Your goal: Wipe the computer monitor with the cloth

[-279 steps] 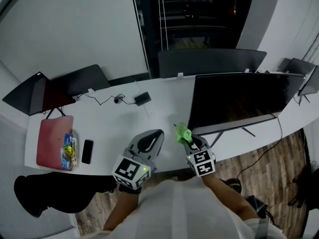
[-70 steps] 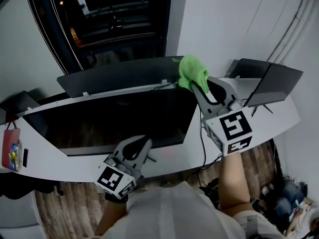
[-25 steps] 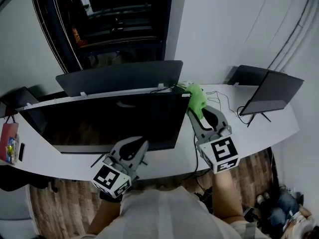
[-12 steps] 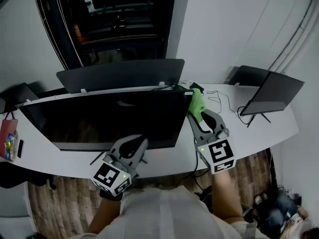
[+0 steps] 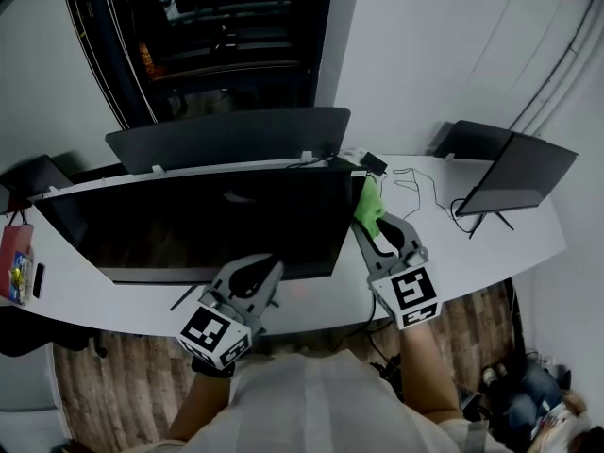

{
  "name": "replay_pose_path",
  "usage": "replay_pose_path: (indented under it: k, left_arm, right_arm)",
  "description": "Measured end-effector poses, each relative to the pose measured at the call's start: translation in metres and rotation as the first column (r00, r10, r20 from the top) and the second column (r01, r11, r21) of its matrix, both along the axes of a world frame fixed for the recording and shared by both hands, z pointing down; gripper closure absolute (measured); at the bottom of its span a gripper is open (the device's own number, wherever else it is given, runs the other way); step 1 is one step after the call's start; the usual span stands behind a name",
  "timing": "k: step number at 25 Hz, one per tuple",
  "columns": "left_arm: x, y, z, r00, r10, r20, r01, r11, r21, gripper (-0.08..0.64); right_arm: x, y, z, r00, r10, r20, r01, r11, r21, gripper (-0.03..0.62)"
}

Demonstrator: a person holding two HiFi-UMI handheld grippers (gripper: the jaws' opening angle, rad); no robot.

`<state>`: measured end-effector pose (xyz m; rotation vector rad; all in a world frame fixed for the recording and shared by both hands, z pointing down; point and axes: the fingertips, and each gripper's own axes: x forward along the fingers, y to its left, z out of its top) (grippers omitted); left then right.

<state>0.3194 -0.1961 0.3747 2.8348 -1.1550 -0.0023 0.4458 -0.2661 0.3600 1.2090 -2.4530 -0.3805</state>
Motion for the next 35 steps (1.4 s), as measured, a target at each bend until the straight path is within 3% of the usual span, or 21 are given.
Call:
replay_pose_path:
  k: [9,17,25,35]
  left_arm:
    - [0.002,-0.003,0.008,1.000,0.006,0.001,-0.006,1.000,-0.011,0.535]
    - [0.001,-0.006,0.017,1.000,0.004,0.003,-0.004,1.000,-0.022,0.535]
    - [0.002,-0.007,0.022,1.000,0.013,0.004,-0.013,0.999,-0.029,0.535]
    - [0.004,-0.004,0.028,1.000,0.020,0.011,-0.019,0.999,-0.039,0.535]
  right_arm:
    - [0.000,0.002,0.026,1.000,-0.012,-0.016,0.012,0.999,-0.034,0.523]
    - [0.001,0.001,0.047,0.999,-0.012,0.039,0.015,0.996,-0.088,0.523]
    - [0.000,0.003,0.057,0.999,-0.029,-0.033,0.025,0.995,-0.096,0.523]
    - [0.000,0.006,0.079,1.000,-0.022,-0.002,0.022,0.988,-0.151,0.523]
